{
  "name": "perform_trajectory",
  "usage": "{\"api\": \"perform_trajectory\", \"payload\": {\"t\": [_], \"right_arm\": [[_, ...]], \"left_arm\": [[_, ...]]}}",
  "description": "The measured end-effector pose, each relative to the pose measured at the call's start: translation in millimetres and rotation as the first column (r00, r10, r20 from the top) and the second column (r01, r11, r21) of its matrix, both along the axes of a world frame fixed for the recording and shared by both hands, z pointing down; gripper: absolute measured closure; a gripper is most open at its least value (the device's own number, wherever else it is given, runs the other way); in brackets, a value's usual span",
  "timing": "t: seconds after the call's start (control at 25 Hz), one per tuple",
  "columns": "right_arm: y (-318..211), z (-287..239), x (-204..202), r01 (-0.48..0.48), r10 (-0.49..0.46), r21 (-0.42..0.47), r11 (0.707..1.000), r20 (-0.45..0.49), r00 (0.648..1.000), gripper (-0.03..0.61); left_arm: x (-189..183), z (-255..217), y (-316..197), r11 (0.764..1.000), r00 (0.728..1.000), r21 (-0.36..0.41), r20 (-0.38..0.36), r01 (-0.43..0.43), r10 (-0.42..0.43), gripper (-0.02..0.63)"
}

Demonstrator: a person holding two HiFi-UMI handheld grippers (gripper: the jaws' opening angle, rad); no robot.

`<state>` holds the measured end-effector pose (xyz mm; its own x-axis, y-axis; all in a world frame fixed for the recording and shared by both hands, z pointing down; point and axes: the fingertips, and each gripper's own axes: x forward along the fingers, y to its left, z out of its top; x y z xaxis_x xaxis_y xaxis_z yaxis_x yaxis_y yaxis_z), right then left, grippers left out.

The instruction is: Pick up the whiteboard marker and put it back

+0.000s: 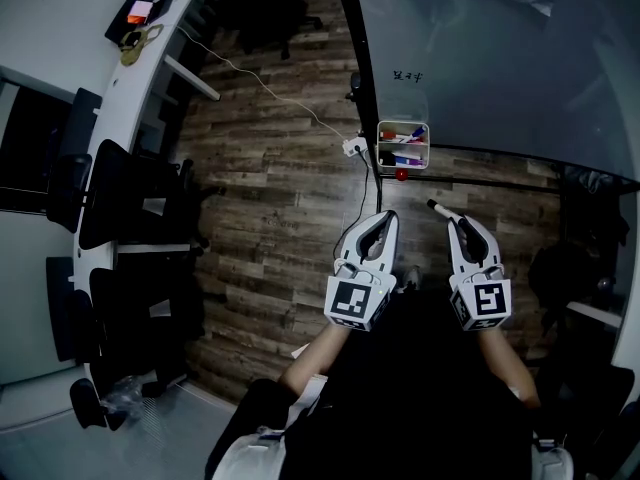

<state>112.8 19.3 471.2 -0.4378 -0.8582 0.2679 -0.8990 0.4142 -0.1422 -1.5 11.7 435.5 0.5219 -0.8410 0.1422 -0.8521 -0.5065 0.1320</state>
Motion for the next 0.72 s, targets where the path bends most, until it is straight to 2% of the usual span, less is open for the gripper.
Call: {"api": "perform_trajectory", "payload": {"t": [0.72], "right_arm": [[-7.7,-8.5,-19.0,-0.01,0.01,0.009,1.0,-0.005,1.0,0.5]], "left_arm": [[-15.6,-2.1,-6.8,1.0,1.0,0.012,0.006,-0.01,0.01,0.616]]}}
